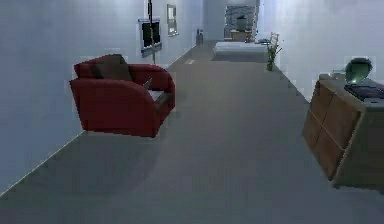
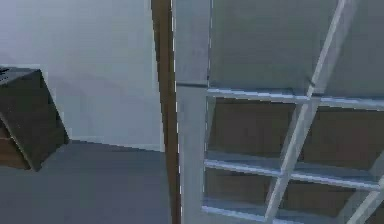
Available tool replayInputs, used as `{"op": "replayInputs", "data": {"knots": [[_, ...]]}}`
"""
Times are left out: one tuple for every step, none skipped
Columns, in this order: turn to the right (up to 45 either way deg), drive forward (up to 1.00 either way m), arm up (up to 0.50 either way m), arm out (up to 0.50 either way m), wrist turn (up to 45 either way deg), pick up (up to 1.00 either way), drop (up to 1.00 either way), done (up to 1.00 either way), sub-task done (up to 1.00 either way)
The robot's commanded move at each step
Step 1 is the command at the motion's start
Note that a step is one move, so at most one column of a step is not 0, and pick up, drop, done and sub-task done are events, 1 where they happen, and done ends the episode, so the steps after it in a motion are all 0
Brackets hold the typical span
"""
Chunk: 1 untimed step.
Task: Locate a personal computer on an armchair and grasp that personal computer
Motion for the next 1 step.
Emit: {"op": "replayInputs", "data": {"knots": [[0.0,1.00,0.00,0.00,0.0,0.00,0.00,0.00,0.00]]}}
